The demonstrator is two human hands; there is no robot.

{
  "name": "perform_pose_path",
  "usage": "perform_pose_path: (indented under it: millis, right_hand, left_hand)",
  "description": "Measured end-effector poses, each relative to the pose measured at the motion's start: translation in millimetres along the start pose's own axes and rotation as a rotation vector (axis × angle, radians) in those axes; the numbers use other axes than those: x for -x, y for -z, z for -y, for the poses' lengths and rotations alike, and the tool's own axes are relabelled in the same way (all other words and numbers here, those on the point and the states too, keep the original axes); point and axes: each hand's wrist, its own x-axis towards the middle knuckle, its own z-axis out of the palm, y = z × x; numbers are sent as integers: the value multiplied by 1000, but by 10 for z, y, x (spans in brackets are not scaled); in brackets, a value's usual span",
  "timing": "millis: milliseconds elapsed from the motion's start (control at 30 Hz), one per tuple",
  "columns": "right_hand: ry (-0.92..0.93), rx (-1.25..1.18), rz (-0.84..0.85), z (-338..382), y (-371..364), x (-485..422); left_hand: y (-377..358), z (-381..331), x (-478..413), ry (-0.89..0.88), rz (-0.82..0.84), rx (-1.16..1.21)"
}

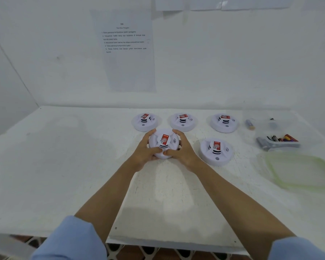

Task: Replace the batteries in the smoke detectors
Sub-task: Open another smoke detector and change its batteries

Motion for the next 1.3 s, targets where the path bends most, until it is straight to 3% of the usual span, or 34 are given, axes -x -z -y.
perform_pose_path:
  millis: [500, 700, 1300]
  right_hand:
    - [-14, 50, 29, -12, 26, 24]
    - [-143, -246, 46, 106, 39, 45]
    - [-138, -202, 46, 113, 29, 61]
  left_hand:
    - [24, 32, -7, 4, 14, 23]
    - [36, 45, 9, 13, 29, 65]
    - [78, 98, 4, 2, 64, 135]
